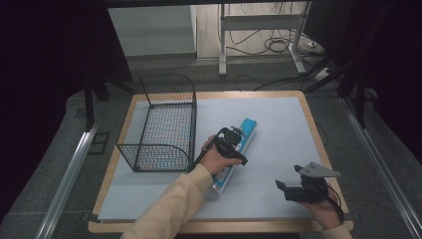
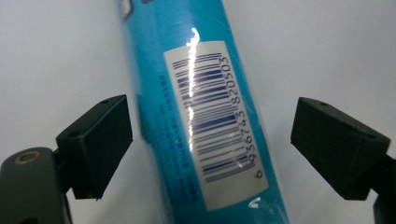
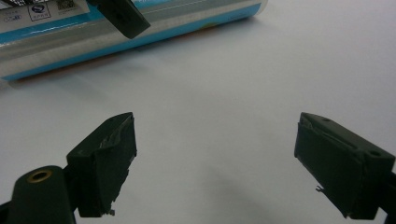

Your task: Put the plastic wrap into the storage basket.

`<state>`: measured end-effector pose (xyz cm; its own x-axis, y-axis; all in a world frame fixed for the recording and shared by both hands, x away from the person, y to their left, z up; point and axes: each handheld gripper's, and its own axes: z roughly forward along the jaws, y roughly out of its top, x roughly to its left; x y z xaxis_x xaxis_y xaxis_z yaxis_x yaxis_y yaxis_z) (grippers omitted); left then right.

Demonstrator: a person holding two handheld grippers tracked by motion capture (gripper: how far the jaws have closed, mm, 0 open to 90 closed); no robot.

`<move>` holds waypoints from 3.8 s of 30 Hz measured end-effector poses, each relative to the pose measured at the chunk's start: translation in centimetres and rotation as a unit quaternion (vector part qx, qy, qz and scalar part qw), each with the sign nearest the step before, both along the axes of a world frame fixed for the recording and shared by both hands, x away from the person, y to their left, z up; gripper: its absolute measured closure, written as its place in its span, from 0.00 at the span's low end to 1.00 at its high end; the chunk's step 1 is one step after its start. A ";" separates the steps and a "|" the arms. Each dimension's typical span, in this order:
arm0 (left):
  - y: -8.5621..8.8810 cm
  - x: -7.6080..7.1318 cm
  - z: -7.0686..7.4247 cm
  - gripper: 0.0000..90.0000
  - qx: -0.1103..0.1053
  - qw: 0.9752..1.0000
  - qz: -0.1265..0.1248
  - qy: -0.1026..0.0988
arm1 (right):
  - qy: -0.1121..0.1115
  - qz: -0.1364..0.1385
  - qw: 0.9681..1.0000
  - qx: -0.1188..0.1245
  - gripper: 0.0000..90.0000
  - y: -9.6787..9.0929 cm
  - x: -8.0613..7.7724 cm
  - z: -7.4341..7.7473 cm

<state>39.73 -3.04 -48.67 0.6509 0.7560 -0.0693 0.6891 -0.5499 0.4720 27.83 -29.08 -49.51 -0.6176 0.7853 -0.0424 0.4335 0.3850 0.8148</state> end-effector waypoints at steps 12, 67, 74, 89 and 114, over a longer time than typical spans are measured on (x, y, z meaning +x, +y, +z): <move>-0.5 1.1 -1.4 0.22 0.040 0.999 0.019 0.023 | -0.003 0.000 1.000 -0.003 0.14 0.0 0.0 0.0; 2.3 -0.1 4.0 0.35 -0.006 1.000 -0.011 -0.003 | -0.013 -0.008 1.000 -0.002 0.15 -0.3 -0.1 0.4; 2.8 -0.2 5.4 0.35 -0.013 1.000 -0.011 -0.013 | -0.013 -0.009 1.000 -0.002 0.15 -0.3 -0.1 0.4; 4.1 -0.1 7.7 0.35 -0.033 0.999 -0.008 -0.033 | -0.014 -0.010 1.000 -0.003 0.15 -0.4 0.0 0.4; 6.5 0.7 12.3 0.35 -0.041 0.997 0.010 -0.070 | -0.014 -0.012 1.000 -0.003 0.15 -0.4 0.0 0.4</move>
<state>40.40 3.47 -36.41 0.6436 0.7643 -0.0403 0.6233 -0.4929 0.6071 27.82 -29.49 -49.15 -0.5976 0.7993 -0.0630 0.4202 0.3792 0.8244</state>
